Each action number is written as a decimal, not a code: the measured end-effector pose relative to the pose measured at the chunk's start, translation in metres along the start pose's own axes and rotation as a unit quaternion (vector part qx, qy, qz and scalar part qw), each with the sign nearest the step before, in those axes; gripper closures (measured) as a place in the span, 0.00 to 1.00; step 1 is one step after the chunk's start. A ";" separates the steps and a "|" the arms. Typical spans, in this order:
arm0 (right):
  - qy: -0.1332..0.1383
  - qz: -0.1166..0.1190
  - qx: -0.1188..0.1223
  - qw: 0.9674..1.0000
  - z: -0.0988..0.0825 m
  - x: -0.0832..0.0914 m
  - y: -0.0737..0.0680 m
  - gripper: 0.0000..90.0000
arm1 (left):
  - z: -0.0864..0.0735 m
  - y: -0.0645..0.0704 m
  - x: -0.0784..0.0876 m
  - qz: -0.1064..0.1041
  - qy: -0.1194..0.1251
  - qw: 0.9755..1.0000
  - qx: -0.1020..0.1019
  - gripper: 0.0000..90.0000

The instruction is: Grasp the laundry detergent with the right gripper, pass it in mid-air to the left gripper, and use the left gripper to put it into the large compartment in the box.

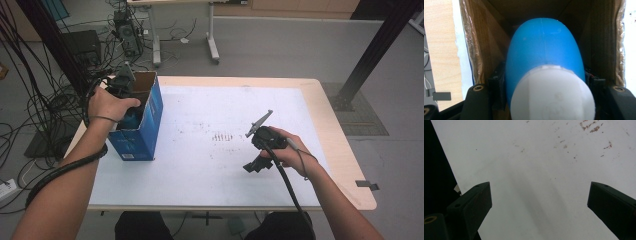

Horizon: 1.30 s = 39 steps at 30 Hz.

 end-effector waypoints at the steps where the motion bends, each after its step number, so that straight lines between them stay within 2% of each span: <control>1: 0.002 0.000 0.001 1.000 0.000 0.000 0.000 0.06 | 0.000 0.000 0.000 0.000 0.000 1.000 0.000 0.42; 39: 0.000 0.001 -0.001 1.000 0.000 -0.001 0.000 0.06 | -0.001 -0.001 0.000 -0.002 0.000 1.000 0.005 0.42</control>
Point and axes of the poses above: each handheld gripper's, and its own axes: x roughly backward along the jaws, z roughly out of its top, y roughly to its right, the point moved 9 cm from there along -x, roughly forward along the jaws, and after that the axes turned 12 degrees about x, right-handed, at the moved point
